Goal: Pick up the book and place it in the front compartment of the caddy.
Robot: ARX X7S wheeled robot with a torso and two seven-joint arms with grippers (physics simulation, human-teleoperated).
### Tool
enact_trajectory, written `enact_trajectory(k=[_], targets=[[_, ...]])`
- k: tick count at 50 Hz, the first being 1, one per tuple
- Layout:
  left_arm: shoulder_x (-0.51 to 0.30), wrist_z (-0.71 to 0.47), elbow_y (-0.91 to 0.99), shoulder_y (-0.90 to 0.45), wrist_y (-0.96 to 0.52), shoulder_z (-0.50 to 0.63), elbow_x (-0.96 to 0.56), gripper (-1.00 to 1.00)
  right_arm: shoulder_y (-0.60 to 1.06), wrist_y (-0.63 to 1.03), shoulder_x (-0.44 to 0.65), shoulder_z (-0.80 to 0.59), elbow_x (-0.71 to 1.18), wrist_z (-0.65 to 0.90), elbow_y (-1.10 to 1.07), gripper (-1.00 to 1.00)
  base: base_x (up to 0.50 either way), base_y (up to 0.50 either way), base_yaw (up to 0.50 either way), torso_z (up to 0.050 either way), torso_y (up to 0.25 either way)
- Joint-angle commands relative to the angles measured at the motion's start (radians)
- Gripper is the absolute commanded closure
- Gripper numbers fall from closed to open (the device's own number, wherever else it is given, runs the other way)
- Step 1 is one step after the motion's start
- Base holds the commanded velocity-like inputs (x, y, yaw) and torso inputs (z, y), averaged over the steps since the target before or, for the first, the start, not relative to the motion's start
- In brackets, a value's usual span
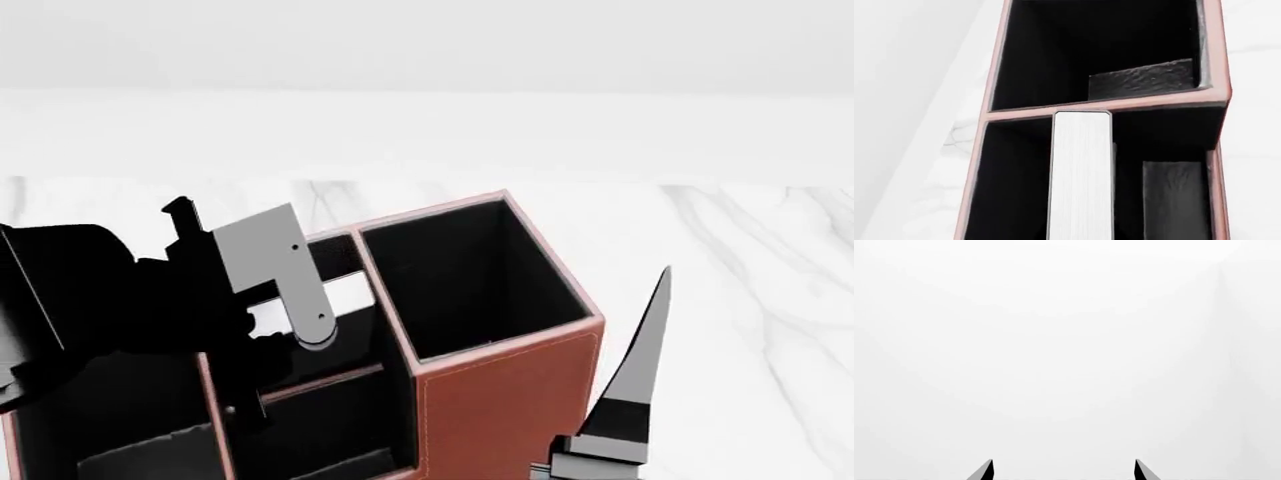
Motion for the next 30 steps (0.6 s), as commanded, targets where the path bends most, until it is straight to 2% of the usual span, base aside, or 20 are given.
enact_trajectory(k=[1, 30], targets=[[0.031, 0.006, -0.107, 0.034, 0.08, -0.01, 0.07, 1.0, -0.006, -0.009, -0.008, -0.007, -0.007, -0.01, 0.022, -1.0, 0.0, 0.0, 0.0, 0.0, 0.0], [0.15, 0.093, -0.42, 0.131, 0.264, -0.008, 0.142, 1.0, -0.002, 0.002, -0.04, -0.03, -0.018, -0.035, 0.072, -1.0, 0.0, 0.0, 0.0, 0.0, 0.001]])
